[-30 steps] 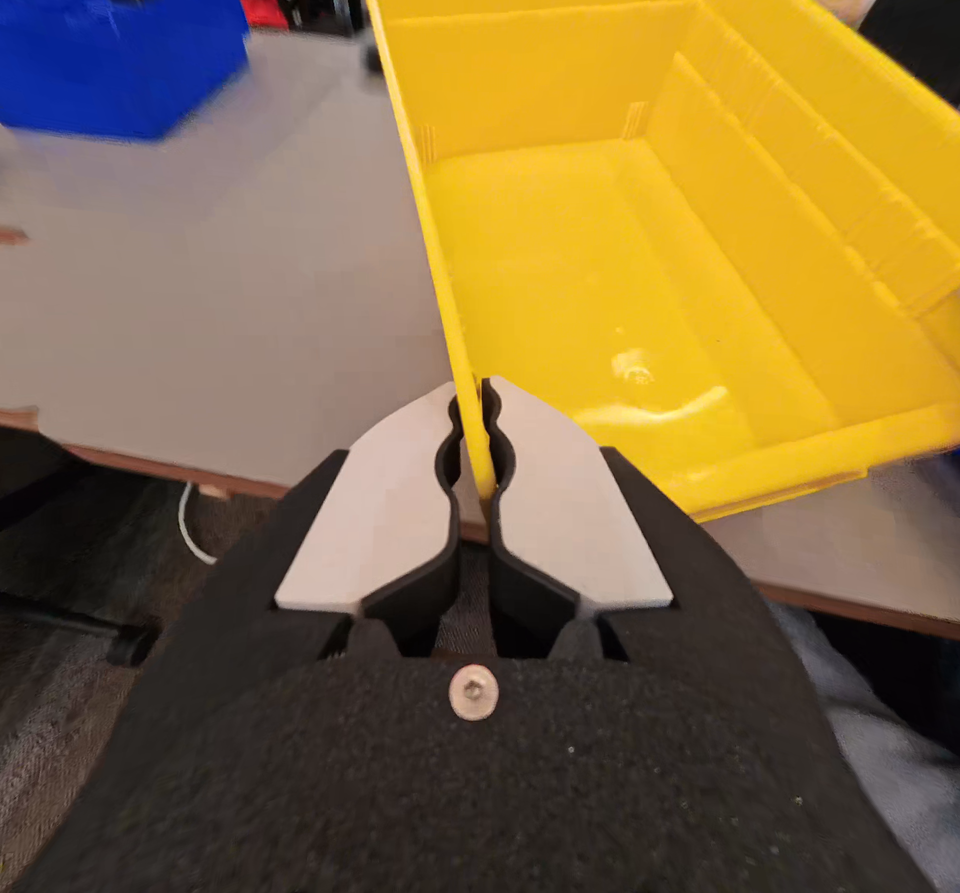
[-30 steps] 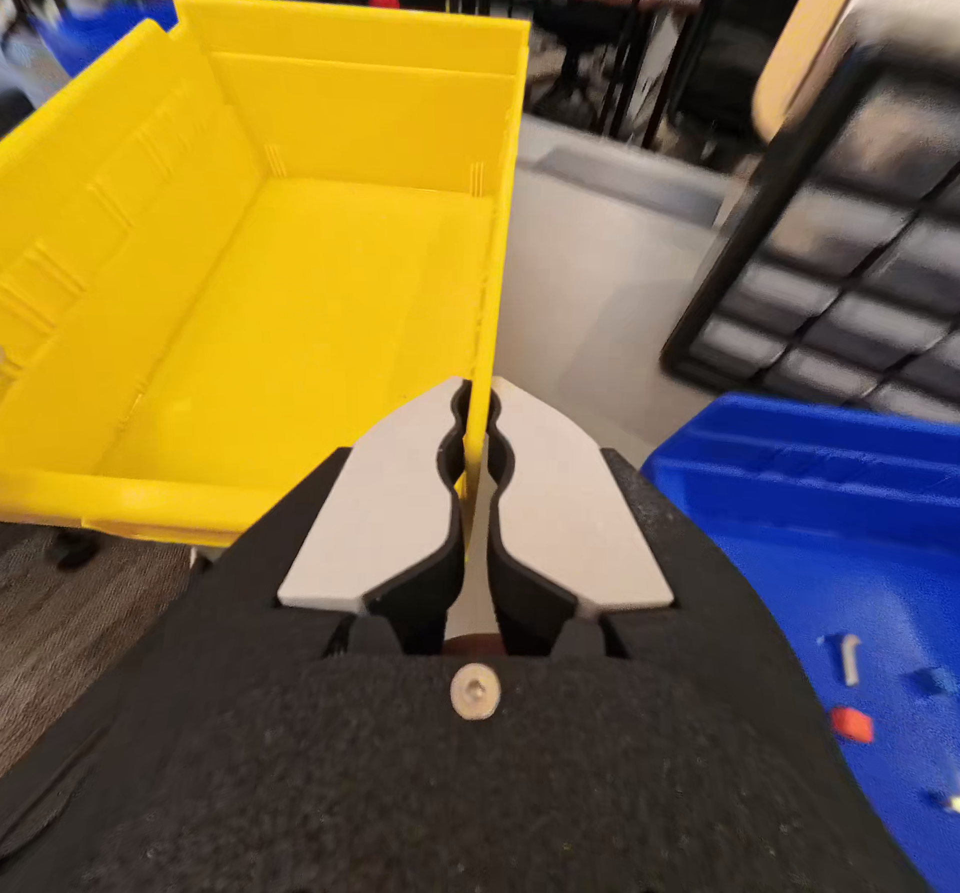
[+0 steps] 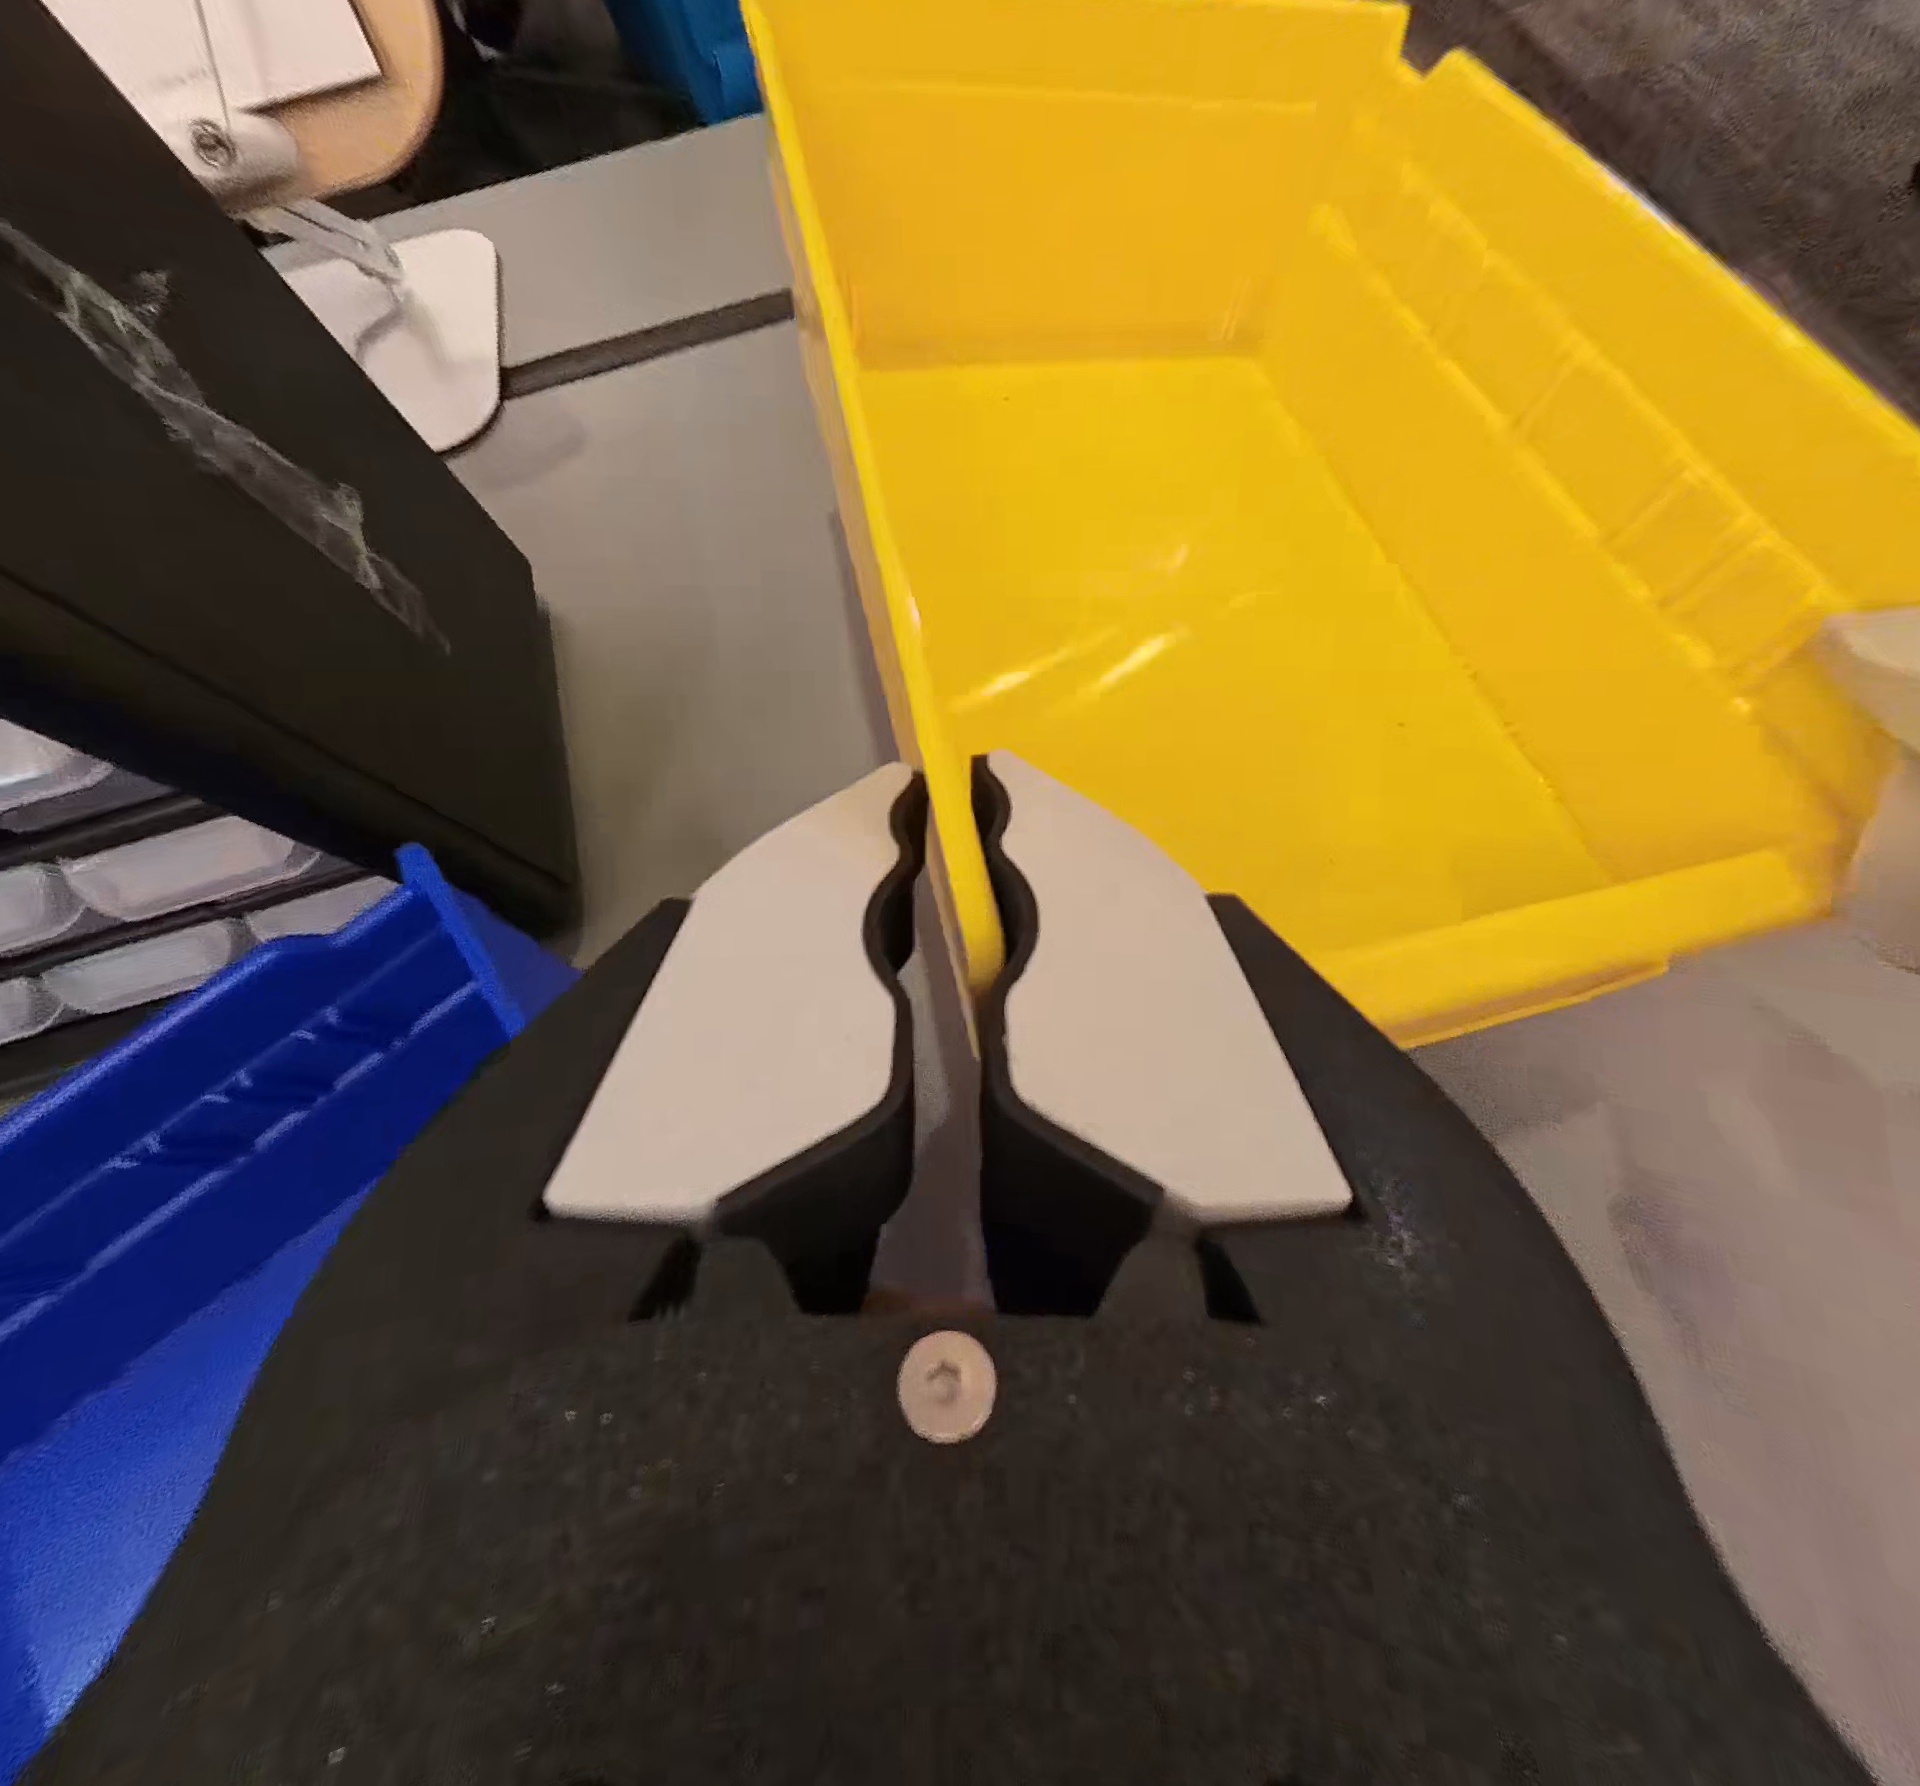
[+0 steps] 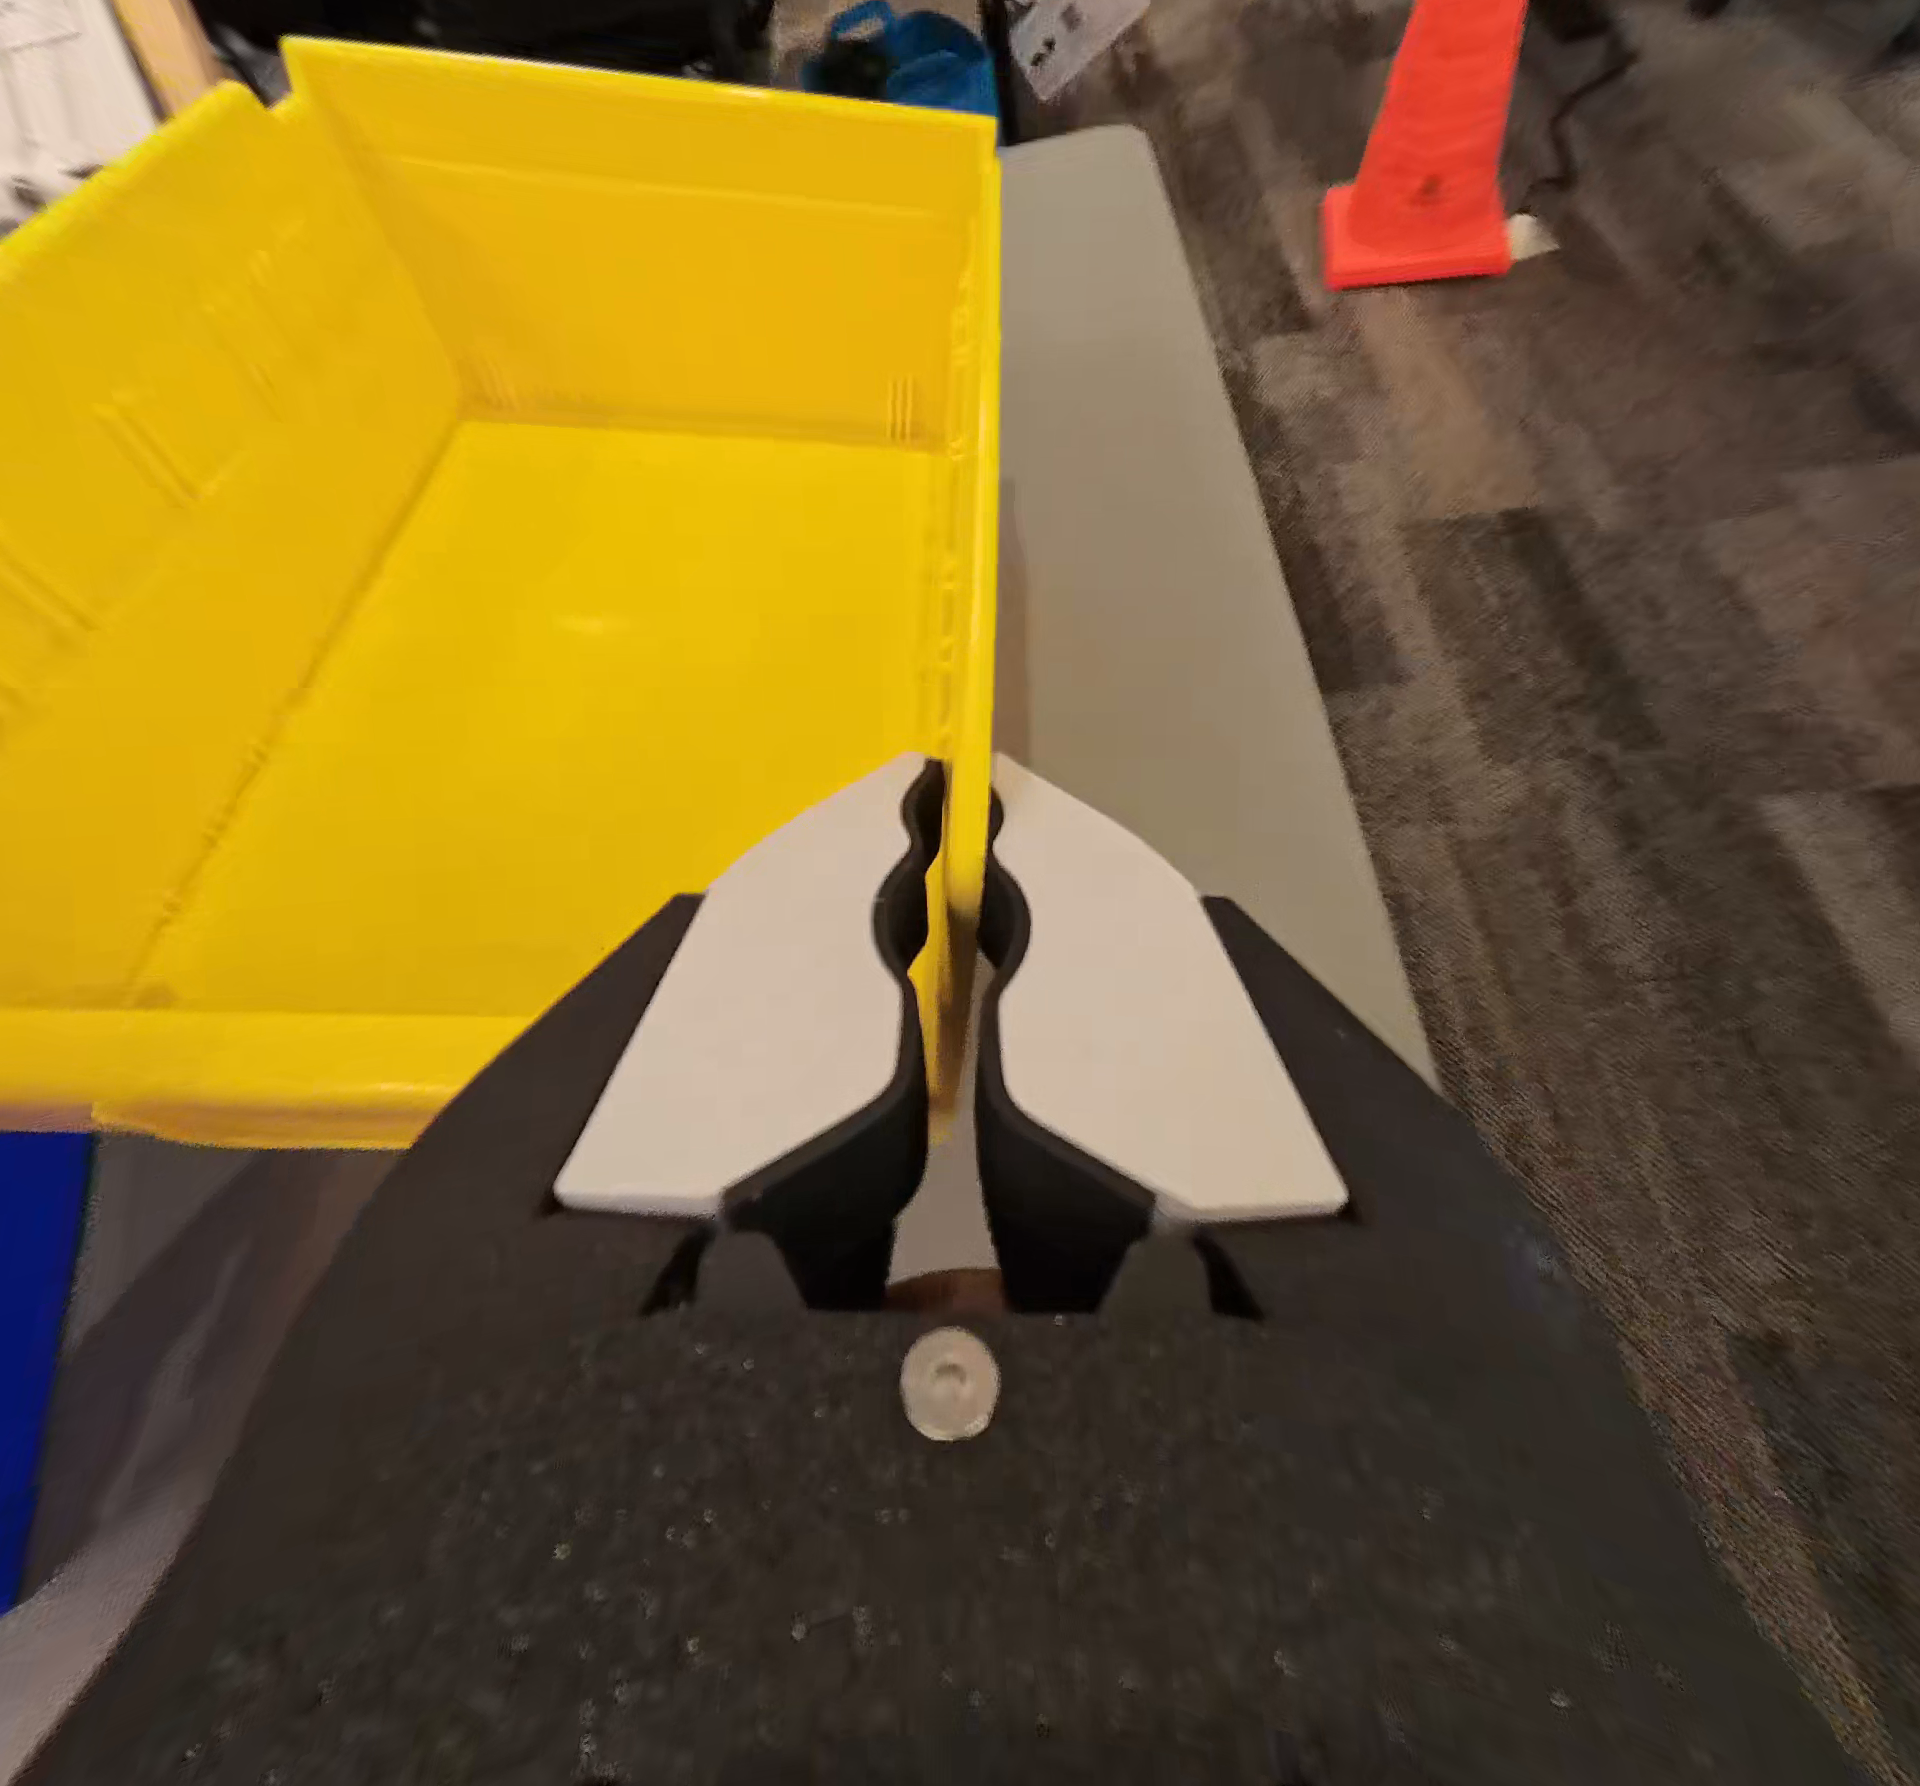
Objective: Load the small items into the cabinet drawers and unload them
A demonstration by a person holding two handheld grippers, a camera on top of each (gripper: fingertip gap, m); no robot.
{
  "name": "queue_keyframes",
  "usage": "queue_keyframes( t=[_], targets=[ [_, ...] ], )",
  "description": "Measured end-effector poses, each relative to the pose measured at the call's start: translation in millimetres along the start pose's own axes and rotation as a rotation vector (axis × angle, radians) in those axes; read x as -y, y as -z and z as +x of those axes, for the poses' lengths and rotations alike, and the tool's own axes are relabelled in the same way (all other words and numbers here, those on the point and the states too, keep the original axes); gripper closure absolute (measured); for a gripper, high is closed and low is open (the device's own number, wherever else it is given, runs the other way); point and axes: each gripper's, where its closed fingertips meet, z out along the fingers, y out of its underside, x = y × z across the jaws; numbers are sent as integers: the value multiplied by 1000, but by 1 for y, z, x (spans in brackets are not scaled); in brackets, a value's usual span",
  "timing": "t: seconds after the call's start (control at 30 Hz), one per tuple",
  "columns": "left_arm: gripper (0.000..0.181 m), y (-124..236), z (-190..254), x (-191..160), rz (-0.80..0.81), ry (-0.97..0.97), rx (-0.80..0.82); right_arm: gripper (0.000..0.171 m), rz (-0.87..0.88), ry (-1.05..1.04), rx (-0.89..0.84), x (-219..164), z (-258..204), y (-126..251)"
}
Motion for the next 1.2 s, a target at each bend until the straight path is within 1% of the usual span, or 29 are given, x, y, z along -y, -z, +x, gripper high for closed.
queue_keyframes(
  t=[0.07,0.13,0.23,0.3,0.33,0.37,0.4,0.47,0.5,0.63,0.73,0.77,0.8,0.83,0.87,0.93,0.97,1.0,1.07,1.13,1.2],
  targets=[
    [174,-6,-6,-4,-51,-42,6,168,16,23,11,0,-3,-4],
    [172,-13,-7,-16,-157,-98,-26,168,-21,58,-6,1,-4,-8],
    [167,-20,-2,-50,-399,-220,-99,168,-14,31,-7,1,0,-21],
    [161,-19,3,-73,-520,-311,-134,167,-51,-8,8,-7,2,-29],
    [159,-19,5,-78,-540,-332,-144,166,-67,-16,6,-12,3,-33],
    [158,-20,5,-76,-529,-331,-141,166,-74,-20,9,-15,3,-34],
    [153,-20,5,-74,-526,-318,-144,167,-72,-18,18,-16,1,-33],
    [132,-21,6,-75,-570,-311,-180,168,-74,12,8,-18,-1,-29],
    [129,-21,4,-75,-585,-318,-186,168,-69,37,-6,-20,-2,-27],
    [133,-25,-2,-73,-604,-300,-205,168,-47,64,-20,-23,-6,-23],
    [138,-23,-3,-72,-589,-307,-230,168,-68,52,-8,-23,-6,-21],
    [137,-19,-2,-71,-583,-302,-262,166,-74,67,-8,-22,-6,-18],
    [135,-13,-1,-68,-561,-304,-303,158,-60,88,-19,-17,-4,-10],
    [128,-4,-3,-63,-515,-321,-344,150,-27,99,-22,-9,-4,1],
    [123,8,-9,-57,-448,-351,-379,149,23,96,1,2,-7,16],
    [122,37,-33,-49,-302,-420,-423,145,140,71,81,30,-17,51],
    [121,52,-52,-49,-245,-451,-429,141,186,78,133,43,-26,69],
    [120,66,-75,-52,-202,-480,-426,136,220,109,181,55,-37,86],
    [120,88,-133,-60,-147,-537,-407,134,263,225,229,72,-62,115],
    [120,106,-194,-73,-101,-590,-415,134,267,371,307,75,-101,138],
    [124,119,-253,-90,-88,-558,-448,133,231,502,487,59,-157,154]
  ],
)
